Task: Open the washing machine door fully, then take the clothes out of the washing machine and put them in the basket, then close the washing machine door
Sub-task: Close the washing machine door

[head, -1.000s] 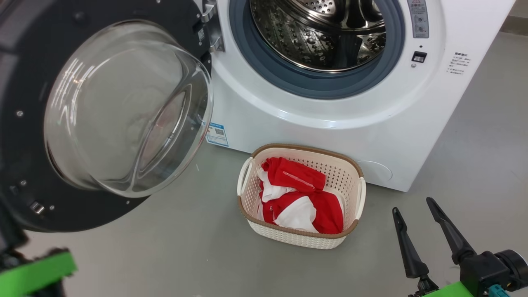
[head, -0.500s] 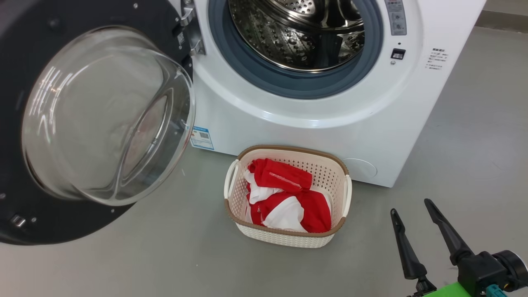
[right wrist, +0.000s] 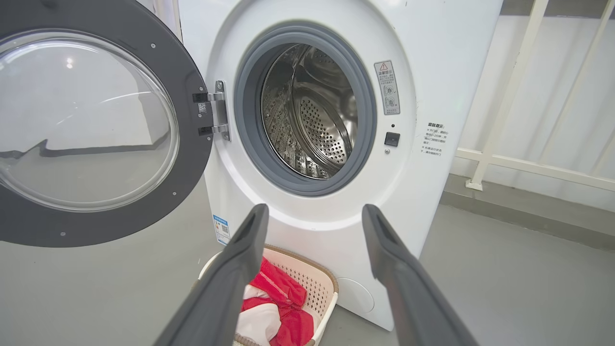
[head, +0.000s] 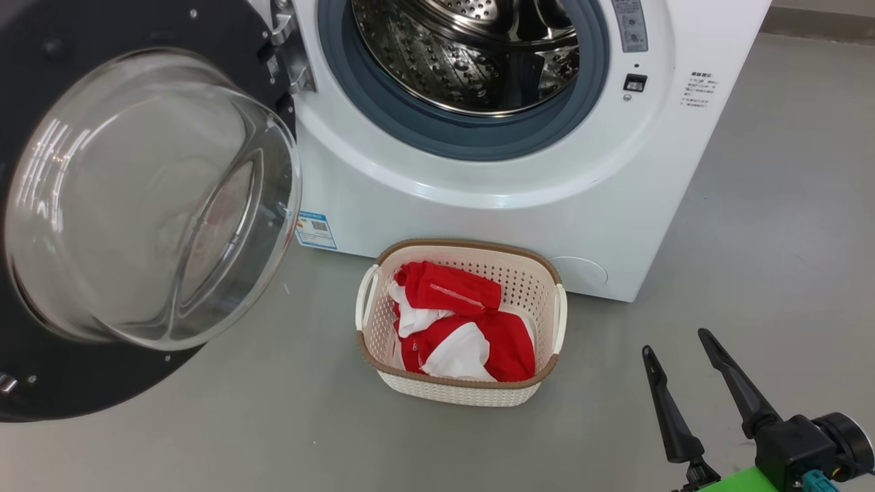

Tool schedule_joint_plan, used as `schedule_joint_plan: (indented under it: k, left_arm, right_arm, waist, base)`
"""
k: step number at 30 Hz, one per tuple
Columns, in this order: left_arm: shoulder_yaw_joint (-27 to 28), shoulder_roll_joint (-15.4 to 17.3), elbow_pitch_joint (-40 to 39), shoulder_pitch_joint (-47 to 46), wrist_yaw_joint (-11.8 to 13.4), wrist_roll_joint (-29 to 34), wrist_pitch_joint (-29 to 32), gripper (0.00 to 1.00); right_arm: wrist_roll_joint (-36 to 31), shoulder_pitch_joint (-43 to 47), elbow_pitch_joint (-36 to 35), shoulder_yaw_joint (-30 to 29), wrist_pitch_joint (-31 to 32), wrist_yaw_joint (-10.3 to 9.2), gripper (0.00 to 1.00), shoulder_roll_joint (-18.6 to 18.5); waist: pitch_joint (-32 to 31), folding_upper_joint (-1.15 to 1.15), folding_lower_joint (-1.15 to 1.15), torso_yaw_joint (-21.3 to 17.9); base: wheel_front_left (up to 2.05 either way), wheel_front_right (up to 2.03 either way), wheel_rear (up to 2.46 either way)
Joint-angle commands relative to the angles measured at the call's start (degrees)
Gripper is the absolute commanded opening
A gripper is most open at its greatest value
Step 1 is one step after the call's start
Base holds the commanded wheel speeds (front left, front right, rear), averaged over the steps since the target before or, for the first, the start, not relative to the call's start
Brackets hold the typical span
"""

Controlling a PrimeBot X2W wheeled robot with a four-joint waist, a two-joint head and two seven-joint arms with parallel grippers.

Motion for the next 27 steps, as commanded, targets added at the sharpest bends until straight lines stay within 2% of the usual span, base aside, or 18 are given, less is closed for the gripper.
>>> schedule_joint_plan:
  k: [1,6,13,27]
  left_arm:
    - [0.91,4.14,-0.91,-1.68,-0.03,-0.22,0.72,0.00]
    - [0.31,6.33,4.74,-5.26,-1.31,-2.91,6.67,0.00]
    - [-2.00,8.58,9.45,-7.01,-2.24,-3.29,12.49,0.00]
    - [-3.69,8.03,10.96,-5.70,-5.88,-6.44,22.50,0.00]
  right_arm:
    - [-0.67,-1.22,-1.67,1.13,0.08,0.35,1.00,-0.77]
    - [-0.95,-1.18,-1.91,1.27,0.36,0.35,1.00,-0.77]
    - [-0.93,-1.53,-2.17,1.65,0.55,0.35,1.00,-0.77]
    - [-0.67,-1.93,-2.13,1.39,0.09,0.35,1.00,-0.77]
  waist:
    - [0.13,0.00,0.00,-0.12]
    - [0.35,0.00,0.00,-0.56]
    - [0.88,0.00,0.00,-1.60]
    - [1.48,0.00,0.00,-2.33]
  base:
    - [0.00,0.00,0.00]
    - [0.00,0.00,0.00]
    - [0.00,0.00,0.00]
    - [0.00,0.00,0.00]
